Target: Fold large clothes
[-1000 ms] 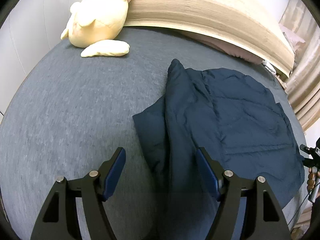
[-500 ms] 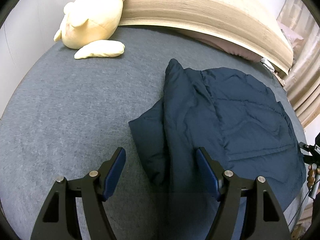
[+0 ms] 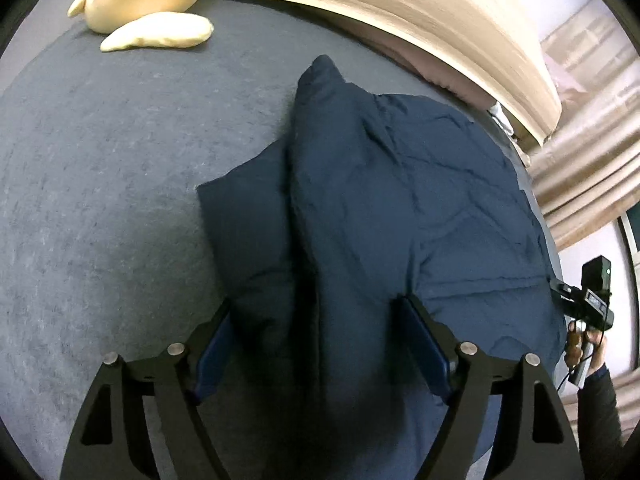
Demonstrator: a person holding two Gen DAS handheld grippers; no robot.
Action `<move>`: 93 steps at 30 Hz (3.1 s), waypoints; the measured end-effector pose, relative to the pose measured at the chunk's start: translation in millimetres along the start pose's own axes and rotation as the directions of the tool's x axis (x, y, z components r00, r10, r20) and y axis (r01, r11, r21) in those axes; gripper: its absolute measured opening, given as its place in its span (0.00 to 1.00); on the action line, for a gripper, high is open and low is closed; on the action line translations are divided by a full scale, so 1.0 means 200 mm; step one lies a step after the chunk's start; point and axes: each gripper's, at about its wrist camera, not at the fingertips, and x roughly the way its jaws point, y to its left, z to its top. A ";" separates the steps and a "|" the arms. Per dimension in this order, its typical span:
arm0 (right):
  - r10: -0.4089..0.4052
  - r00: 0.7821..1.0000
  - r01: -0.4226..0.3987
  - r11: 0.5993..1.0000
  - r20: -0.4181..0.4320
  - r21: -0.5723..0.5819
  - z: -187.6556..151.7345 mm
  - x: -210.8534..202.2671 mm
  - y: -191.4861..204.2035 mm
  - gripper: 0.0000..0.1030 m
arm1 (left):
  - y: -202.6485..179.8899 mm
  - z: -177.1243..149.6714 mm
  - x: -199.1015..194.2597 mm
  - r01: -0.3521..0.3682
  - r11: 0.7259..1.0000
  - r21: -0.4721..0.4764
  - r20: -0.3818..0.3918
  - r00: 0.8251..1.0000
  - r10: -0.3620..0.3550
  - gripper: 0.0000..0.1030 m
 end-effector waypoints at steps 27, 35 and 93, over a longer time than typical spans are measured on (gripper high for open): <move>-0.135 0.947 0.252 0.875 0.291 -0.413 -0.13 -0.96 1.00 0.17 | -0.59 -0.07 -0.91 -0.069 0.977 0.200 0.326 0.945 0.000 0.14; -0.138 0.953 0.233 0.903 0.270 -0.361 -0.40 -0.96 0.78 0.16 | -0.60 -0.38 -0.91 -0.055 0.973 0.224 0.310 0.951 -0.017 0.14; -0.418 0.861 0.434 0.901 0.291 0.009 -0.30 -0.39 0.27 0.74 | -0.48 -0.35 -0.33 -0.370 0.929 -0.021 0.196 0.909 0.367 0.57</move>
